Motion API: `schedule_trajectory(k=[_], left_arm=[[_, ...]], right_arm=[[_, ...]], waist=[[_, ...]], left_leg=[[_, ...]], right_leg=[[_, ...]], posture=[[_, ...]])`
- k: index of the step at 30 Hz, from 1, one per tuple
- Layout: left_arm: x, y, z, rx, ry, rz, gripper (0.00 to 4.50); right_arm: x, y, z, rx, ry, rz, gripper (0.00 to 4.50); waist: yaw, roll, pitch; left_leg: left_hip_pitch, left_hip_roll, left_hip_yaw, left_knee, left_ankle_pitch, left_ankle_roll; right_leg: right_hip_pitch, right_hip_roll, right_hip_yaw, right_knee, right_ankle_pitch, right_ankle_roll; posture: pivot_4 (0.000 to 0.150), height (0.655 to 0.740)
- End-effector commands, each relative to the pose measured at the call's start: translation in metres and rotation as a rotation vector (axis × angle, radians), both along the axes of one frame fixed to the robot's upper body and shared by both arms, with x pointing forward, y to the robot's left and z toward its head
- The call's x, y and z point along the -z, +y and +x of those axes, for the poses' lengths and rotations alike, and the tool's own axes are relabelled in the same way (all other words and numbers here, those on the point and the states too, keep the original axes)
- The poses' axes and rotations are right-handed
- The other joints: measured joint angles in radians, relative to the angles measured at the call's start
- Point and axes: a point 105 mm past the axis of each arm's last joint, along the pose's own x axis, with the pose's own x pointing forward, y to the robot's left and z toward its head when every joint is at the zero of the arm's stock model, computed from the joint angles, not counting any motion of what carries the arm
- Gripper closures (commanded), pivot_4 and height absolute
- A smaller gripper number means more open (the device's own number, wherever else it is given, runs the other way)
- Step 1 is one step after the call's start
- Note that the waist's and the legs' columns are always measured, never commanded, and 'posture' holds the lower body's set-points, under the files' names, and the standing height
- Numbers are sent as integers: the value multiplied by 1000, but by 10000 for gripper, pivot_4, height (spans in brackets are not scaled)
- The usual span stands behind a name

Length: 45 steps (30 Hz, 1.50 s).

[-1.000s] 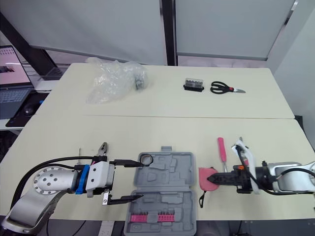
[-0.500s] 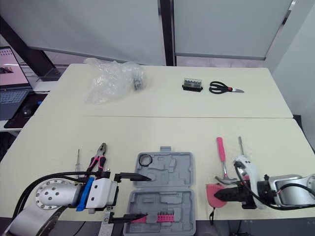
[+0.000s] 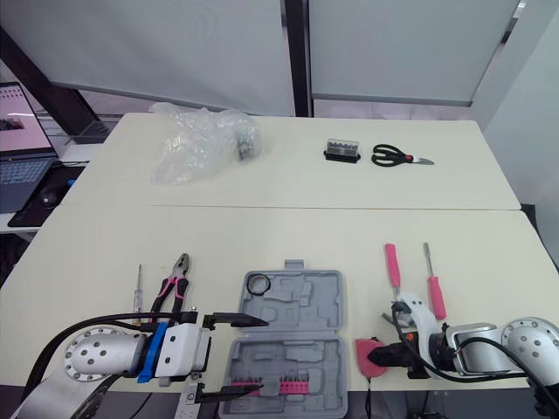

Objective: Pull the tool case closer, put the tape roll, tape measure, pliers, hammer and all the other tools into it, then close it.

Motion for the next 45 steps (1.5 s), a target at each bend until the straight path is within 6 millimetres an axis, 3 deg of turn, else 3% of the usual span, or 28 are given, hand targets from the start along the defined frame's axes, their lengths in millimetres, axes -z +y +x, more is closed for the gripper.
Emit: schedule_trajectory(k=[1, 5, 7, 14, 18, 19, 24, 33, 45], left_arm=[[-6, -5, -4, 28, -34, -25, 0], [-6, -5, -5, 34, -35, -30, 0], [-7, -6, -4, 37, -40, -40, 0], [-9, -8, -2, 38, -46, -65, 0], [-10, -7, 2, 36, -47, -82, 0], [-11, -7, 2, 38, -50, -87, 0], [-12, -9, 4, 44, -47, -118, 0], [-9, -7, 11, 41, -50, -113, 0], [-11, -7, 18, 58, -76, -138, 0]], right_arm=[[2, 0, 1, 10, 1, -1, 37370], [4, 0, 3, 44, 16, 9, 37370], [2, -4, 6, 63, 16, 11, 30264], [-19, -31, 5, 85, 14, -21, 14562], [-39, -39, 1, -3, -42, -44, 2234], [-42, -40, 0, -32, -69, -62, 1006], [-45, -42, -5, -199, -203, -134, 1006], [-42, -60, -4, -279, -370, -175, 1006], [-57, -57, 5, -558, -813, -184, 1006]], waist=[[-1, 0, 0], [-1, -1, -1], [-1, -1, -1], [1, 0, -1], [1, 1, -1], [1, 1, -1], [2, 1, -1], [3, 1, -1], [1, 1, -1]], left_leg=[[0, 0, 0, 0, 0, 0], [0, 0, 0, 0, 0, 0], [0, 1, 0, 0, 0, 0], [0, -1, 1, 0, 0, 0], [0, 0, 0, 0, 0, 0], [0, 0, 0, 0, 0, 0], [0, 0, 0, 0, 0, 0], [0, 0, 0, 1, 0, 0], [4, -1, 0, 1, 0, 0]], right_leg=[[0, 0, 0, 0, 0, 0], [0, 1, 0, 0, 0, 0], [0, 1, 0, 0, 0, 0], [0, 0, 1, 0, 0, 0], [0, 0, 0, 0, 0, 0], [0, 0, 0, 0, 0, 0], [0, 0, 0, 0, 0, 0], [1, 0, 0, -1, 0, 0], [5, 0, 0, -1, 0, 0]], posture=[[1500, 7400], [1500, 7400], [1500, 7400], [1500, 7400], [1500, 7400], [1500, 7400], [1500, 7400], [1500, 7400], [1500, 7400]])
